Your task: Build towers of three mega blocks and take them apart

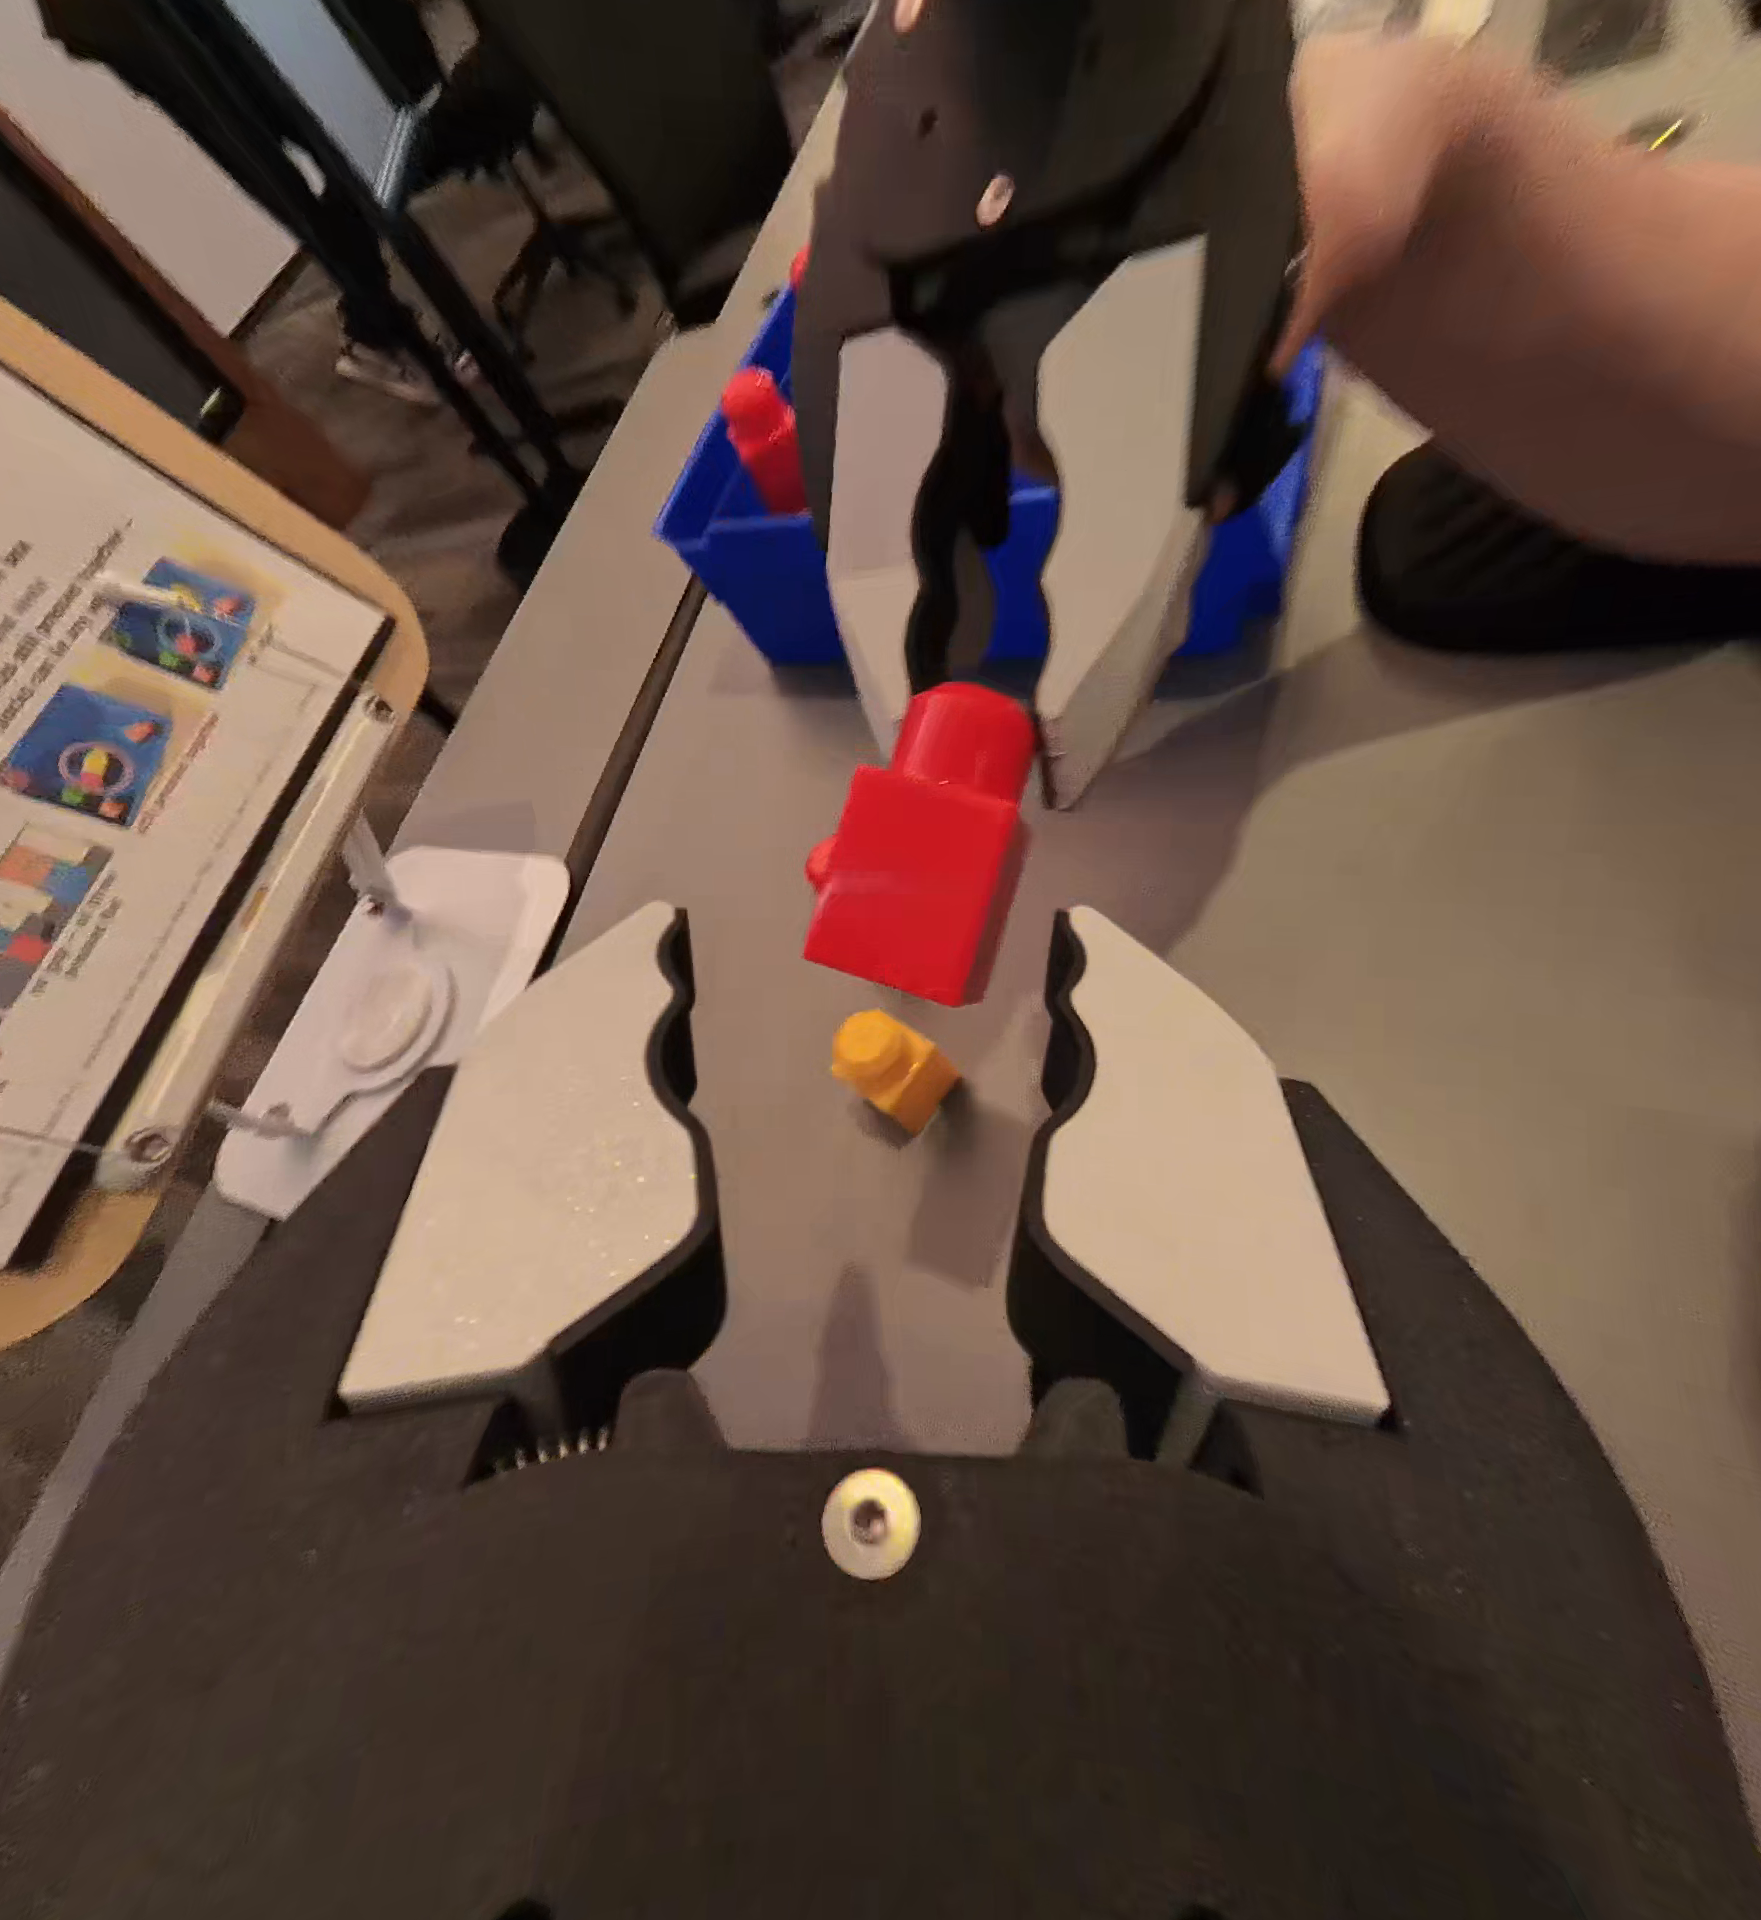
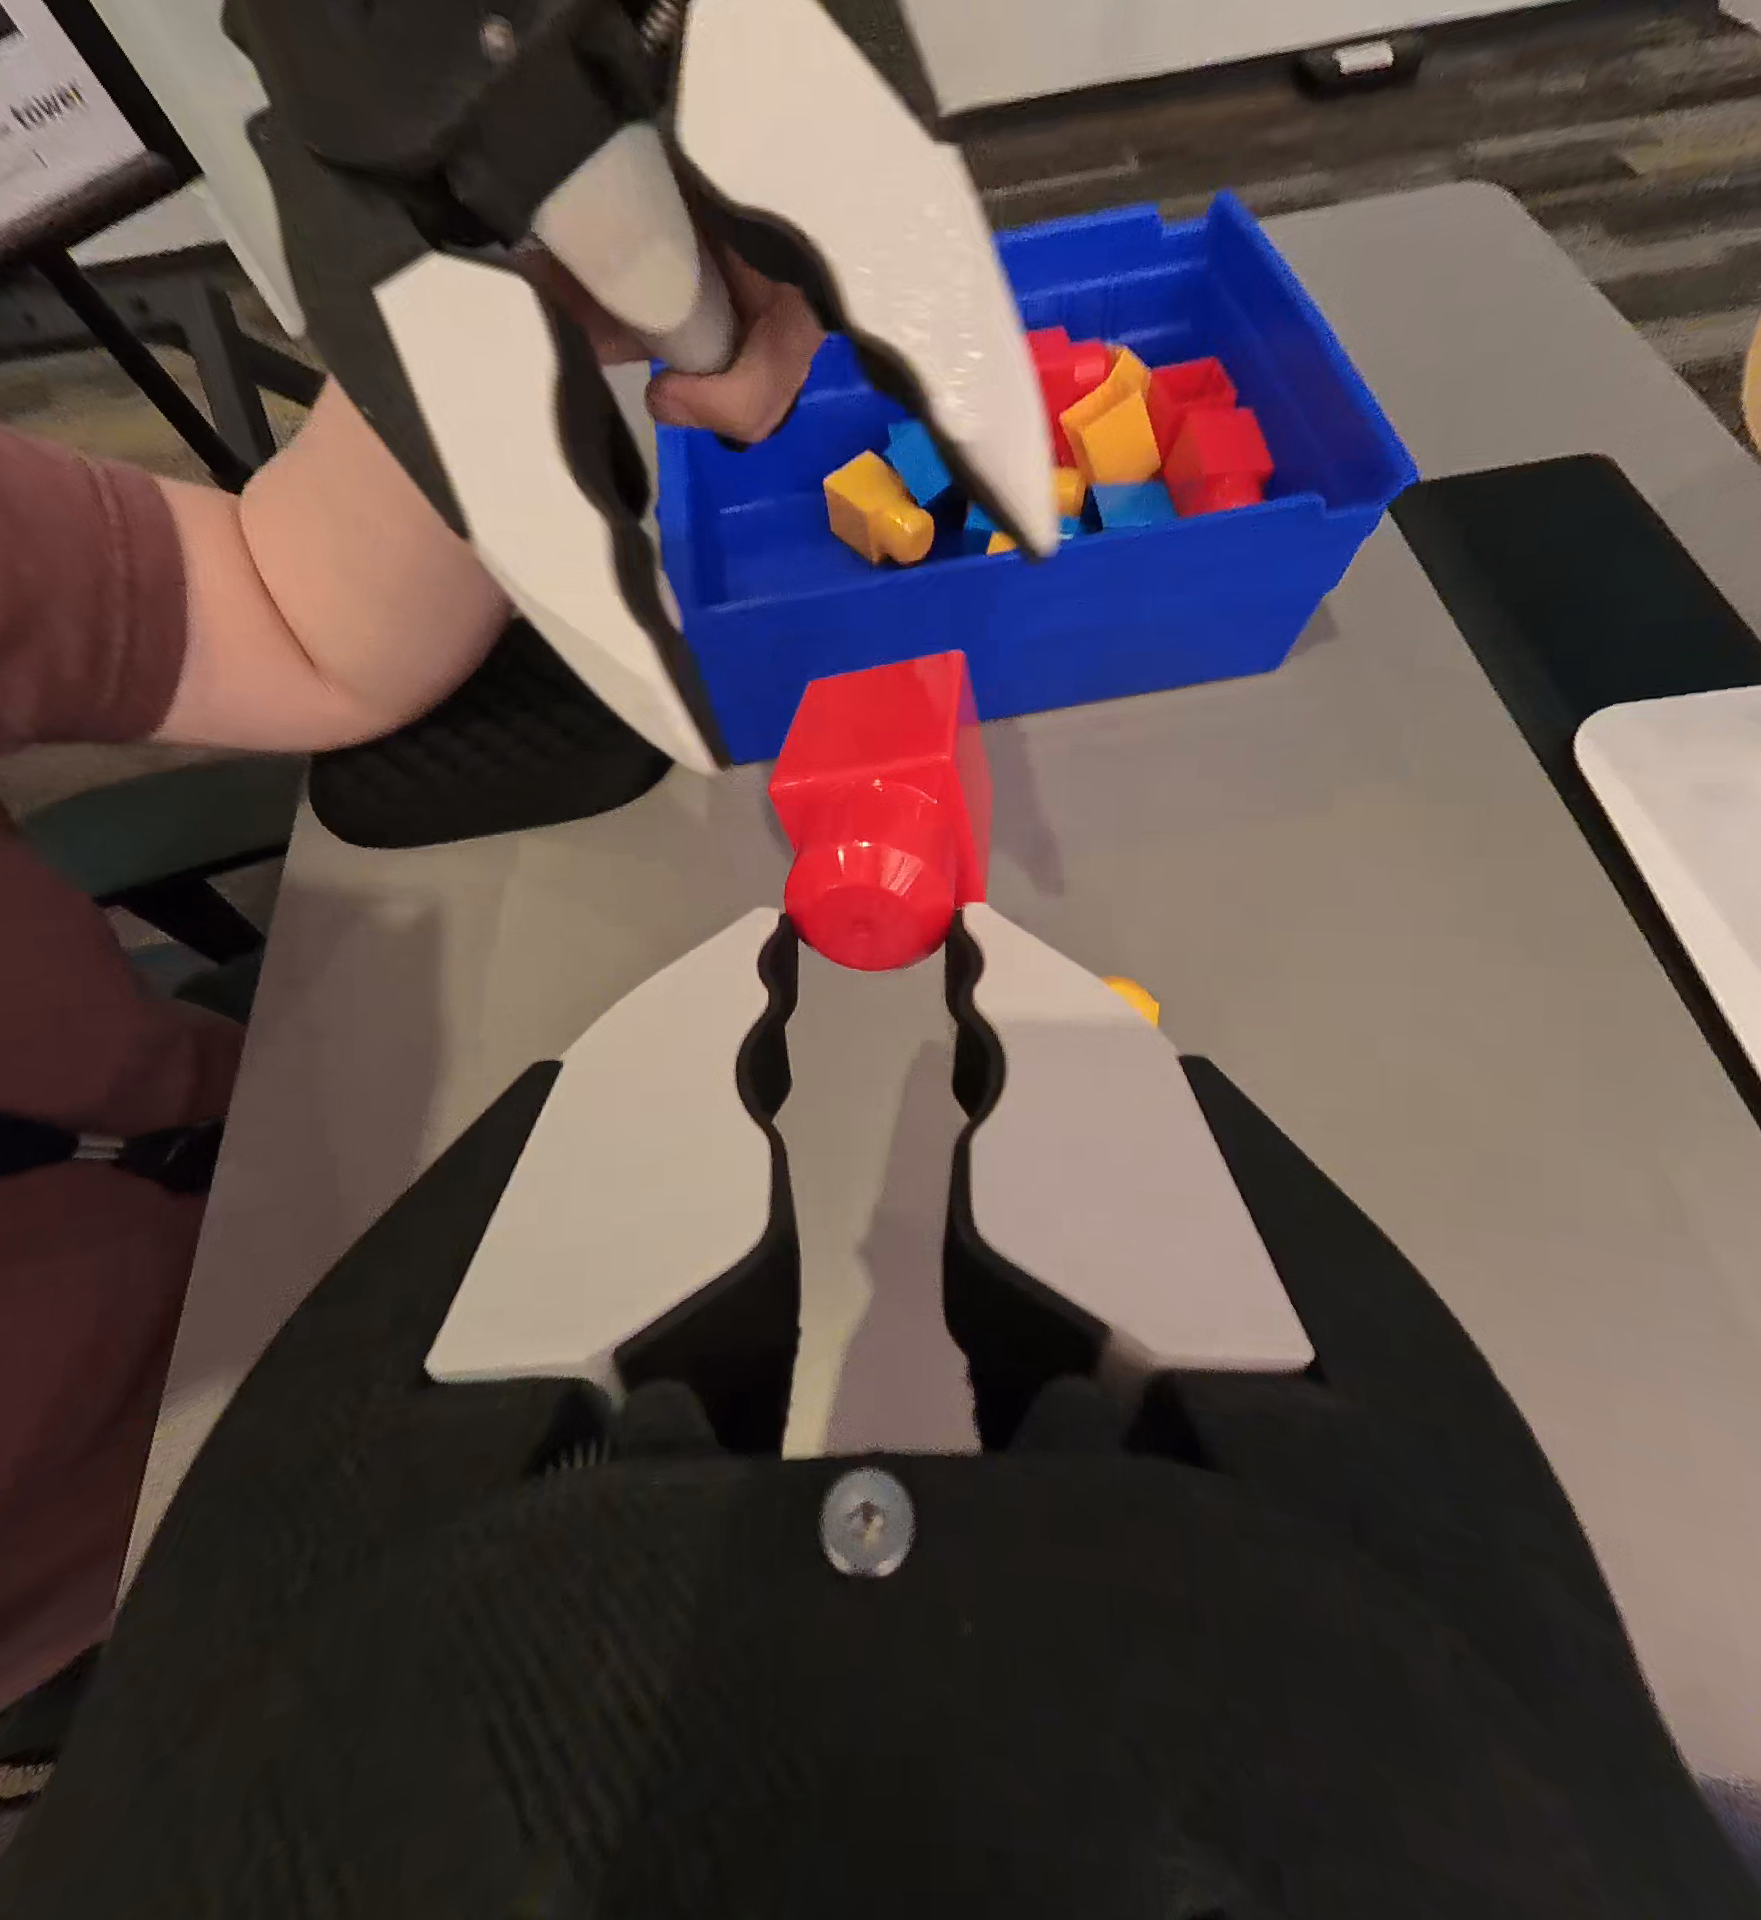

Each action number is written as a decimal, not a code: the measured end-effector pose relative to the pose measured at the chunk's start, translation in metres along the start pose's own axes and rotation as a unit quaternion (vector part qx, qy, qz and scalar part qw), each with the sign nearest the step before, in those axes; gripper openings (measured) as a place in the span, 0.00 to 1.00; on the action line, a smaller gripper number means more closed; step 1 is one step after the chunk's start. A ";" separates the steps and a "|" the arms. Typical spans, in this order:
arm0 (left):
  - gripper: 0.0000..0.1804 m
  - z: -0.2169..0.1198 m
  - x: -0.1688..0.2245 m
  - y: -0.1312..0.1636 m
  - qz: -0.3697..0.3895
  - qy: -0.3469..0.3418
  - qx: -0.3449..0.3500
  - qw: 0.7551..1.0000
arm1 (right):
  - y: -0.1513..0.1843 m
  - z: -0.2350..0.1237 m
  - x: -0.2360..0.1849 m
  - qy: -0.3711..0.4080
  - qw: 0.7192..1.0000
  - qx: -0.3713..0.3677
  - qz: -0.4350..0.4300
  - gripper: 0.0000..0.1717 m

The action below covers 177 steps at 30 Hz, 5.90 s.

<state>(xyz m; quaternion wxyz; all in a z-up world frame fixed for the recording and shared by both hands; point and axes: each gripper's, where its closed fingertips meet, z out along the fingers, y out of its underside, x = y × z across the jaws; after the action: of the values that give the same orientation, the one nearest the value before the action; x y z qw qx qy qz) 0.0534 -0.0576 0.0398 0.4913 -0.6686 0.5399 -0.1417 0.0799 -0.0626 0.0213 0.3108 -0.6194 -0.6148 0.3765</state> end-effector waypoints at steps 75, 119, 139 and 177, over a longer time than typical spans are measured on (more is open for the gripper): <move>0.20 0.043 0.051 0.006 -0.193 0.243 -0.005 0.951 | -0.006 -0.021 -0.006 -0.099 0.987 0.052 0.115 0.21; 0.20 -0.031 -0.028 -0.010 -0.339 0.182 0.138 0.913 | 0.026 -0.023 0.094 0.217 0.965 0.021 0.146 0.42; 0.20 -0.041 -0.025 0.000 -0.313 0.173 0.102 0.928 | 0.016 -0.012 0.096 0.173 0.970 0.081 0.150 0.21; 0.20 0.028 0.037 -0.014 -0.347 0.300 0.066 0.886 | -0.062 -0.044 0.025 -0.042 0.940 0.289 0.177 0.28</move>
<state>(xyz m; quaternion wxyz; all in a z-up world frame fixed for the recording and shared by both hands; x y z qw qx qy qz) 0.0956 -0.0761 0.0255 0.2683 -0.7053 0.3842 -0.5320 0.0836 -0.0306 0.0952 0.3788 -0.5854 -0.3724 0.6125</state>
